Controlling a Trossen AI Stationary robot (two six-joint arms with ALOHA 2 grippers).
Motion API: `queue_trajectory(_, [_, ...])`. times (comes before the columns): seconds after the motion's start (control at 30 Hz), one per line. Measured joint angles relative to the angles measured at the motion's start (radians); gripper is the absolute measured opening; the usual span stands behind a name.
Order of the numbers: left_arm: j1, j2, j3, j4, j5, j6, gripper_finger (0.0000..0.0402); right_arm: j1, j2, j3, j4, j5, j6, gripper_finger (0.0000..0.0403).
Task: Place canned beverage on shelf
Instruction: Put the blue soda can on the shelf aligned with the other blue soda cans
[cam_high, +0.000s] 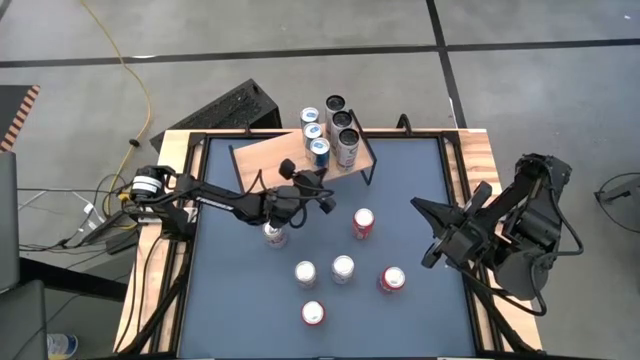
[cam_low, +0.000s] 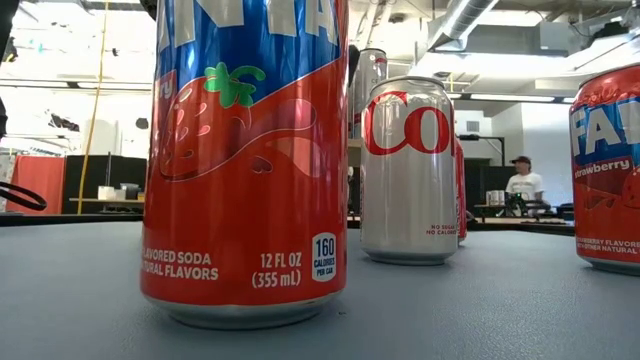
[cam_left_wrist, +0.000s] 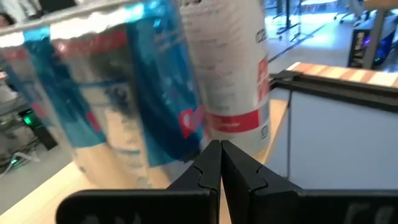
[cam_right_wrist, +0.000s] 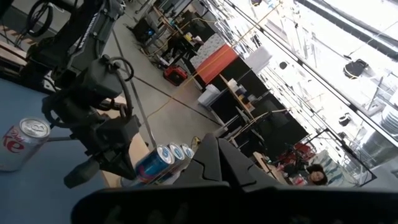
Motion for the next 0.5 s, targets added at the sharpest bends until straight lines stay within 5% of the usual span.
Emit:
queue_trajectory(0.23, [-0.02, 0.0, 0.0, -0.019, -0.088, -0.006, 0.0, 0.0, 0.0, 0.0, 0.0, 0.0, 0.0, 0.0])
queue_trajectory(0.5, [-0.022, 0.011, -0.001, 0.036, 0.076, -0.065, 0.0, 0.031, 0.0, 0.0, 0.0, 0.0, 0.0, 0.0])
